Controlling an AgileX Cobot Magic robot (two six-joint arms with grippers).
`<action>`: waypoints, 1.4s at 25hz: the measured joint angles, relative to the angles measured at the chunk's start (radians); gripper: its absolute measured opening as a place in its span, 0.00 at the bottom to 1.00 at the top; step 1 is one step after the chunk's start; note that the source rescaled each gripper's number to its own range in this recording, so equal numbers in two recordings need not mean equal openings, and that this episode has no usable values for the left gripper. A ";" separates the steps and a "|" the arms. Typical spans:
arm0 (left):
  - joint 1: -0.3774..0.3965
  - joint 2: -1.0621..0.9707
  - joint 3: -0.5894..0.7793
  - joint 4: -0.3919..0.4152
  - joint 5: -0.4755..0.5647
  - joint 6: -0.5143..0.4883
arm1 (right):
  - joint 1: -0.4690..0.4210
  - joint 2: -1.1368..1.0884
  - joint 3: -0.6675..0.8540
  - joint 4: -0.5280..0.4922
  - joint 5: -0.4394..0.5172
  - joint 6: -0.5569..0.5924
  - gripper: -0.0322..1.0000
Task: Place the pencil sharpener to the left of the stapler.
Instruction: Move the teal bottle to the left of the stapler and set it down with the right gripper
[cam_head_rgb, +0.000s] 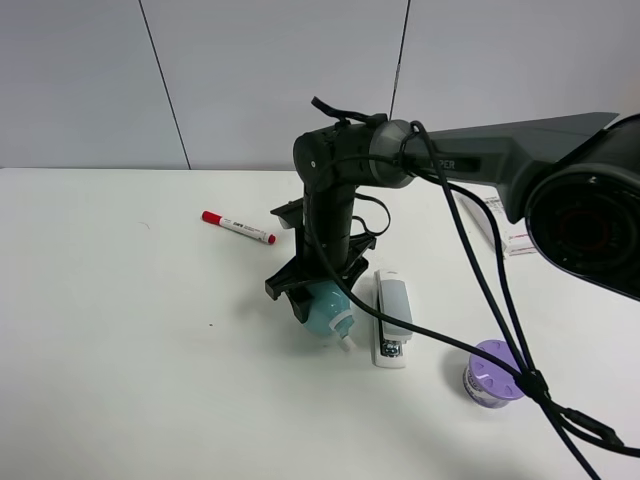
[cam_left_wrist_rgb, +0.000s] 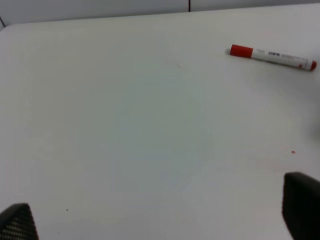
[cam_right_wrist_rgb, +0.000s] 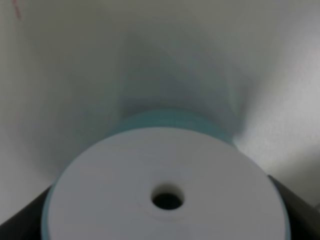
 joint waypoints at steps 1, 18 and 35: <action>0.000 0.000 0.000 0.000 0.000 0.000 | 0.000 0.000 0.000 0.000 0.000 -0.002 0.03; 0.000 0.000 0.000 0.000 0.000 0.000 | 0.000 0.000 0.000 -0.026 -0.002 -0.036 0.03; 0.000 0.000 0.000 0.000 0.000 0.000 | 0.000 -0.018 0.000 -0.041 0.009 -0.044 0.99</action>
